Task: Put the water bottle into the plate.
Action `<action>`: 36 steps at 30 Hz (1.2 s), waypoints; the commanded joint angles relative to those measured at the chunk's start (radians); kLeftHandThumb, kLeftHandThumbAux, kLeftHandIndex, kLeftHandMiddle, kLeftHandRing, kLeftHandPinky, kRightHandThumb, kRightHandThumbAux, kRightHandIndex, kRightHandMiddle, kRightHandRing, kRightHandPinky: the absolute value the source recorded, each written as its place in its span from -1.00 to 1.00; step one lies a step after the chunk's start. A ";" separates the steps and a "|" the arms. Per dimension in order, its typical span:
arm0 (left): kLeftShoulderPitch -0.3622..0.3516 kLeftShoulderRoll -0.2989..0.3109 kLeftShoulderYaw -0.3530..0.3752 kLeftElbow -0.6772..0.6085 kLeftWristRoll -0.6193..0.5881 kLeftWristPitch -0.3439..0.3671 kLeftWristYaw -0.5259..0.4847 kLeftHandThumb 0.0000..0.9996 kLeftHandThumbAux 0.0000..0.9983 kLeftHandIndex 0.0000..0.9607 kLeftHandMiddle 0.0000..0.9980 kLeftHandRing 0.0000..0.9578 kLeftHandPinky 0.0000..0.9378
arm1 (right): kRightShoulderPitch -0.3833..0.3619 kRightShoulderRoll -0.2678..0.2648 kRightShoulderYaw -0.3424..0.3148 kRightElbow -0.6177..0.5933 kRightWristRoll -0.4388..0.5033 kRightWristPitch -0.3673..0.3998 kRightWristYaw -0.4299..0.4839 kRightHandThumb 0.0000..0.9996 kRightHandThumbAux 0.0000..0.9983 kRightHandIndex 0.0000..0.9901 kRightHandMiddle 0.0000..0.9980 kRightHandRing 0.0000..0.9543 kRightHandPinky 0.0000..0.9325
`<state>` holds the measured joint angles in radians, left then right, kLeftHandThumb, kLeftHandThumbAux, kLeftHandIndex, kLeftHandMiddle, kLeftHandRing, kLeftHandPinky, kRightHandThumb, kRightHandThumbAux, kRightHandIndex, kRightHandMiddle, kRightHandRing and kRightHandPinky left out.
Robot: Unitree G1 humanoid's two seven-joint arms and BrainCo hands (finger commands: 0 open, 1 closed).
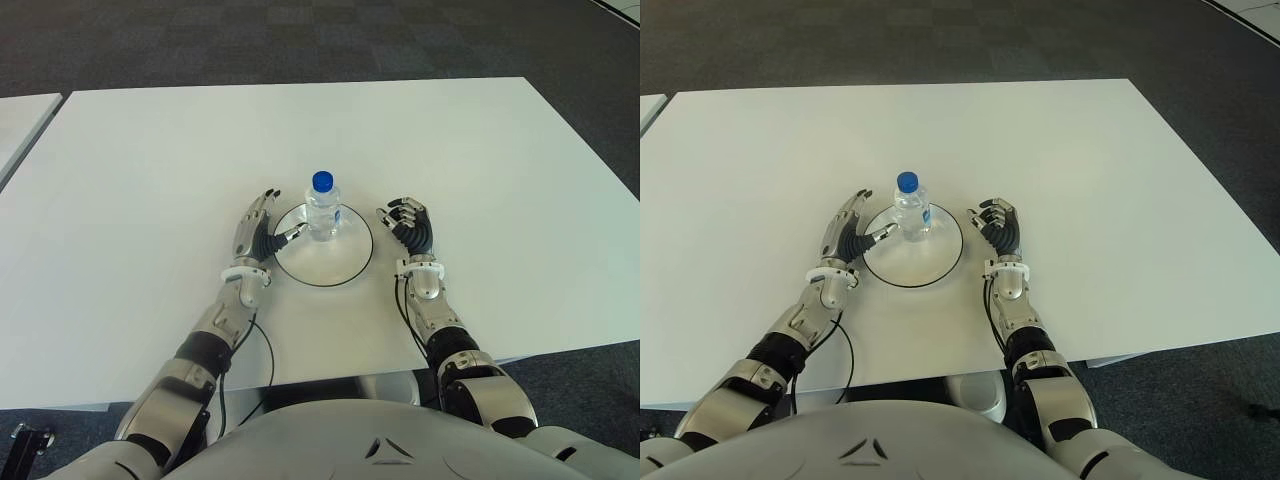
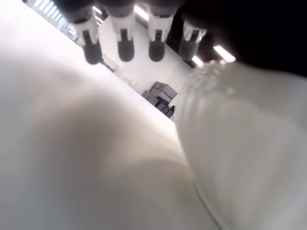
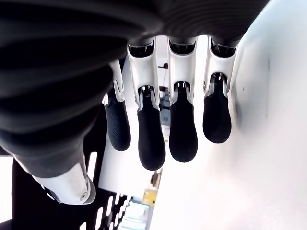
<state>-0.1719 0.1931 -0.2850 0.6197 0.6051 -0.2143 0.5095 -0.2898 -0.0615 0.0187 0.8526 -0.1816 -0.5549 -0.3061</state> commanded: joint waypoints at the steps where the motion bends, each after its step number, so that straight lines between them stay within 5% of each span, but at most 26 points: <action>1: 0.013 -0.001 -0.003 0.001 0.009 0.019 0.025 0.25 -0.46 -1.00 -1.00 -1.00 -1.00 | 0.014 0.002 0.002 0.010 -0.004 0.014 0.003 0.41 0.46 -0.12 0.26 0.34 0.39; 36: 0.029 -0.032 0.041 -0.059 -0.057 0.117 0.017 0.21 -0.56 -1.00 -1.00 -1.00 -1.00 | 0.009 0.006 0.005 0.015 -0.014 0.017 -0.012 0.42 0.46 -0.12 0.24 0.32 0.36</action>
<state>-0.1603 0.1723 -0.2624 0.5766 0.5727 -0.1109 0.5328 -0.2903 -0.0603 0.0204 0.8528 -0.1888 -0.5548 -0.3159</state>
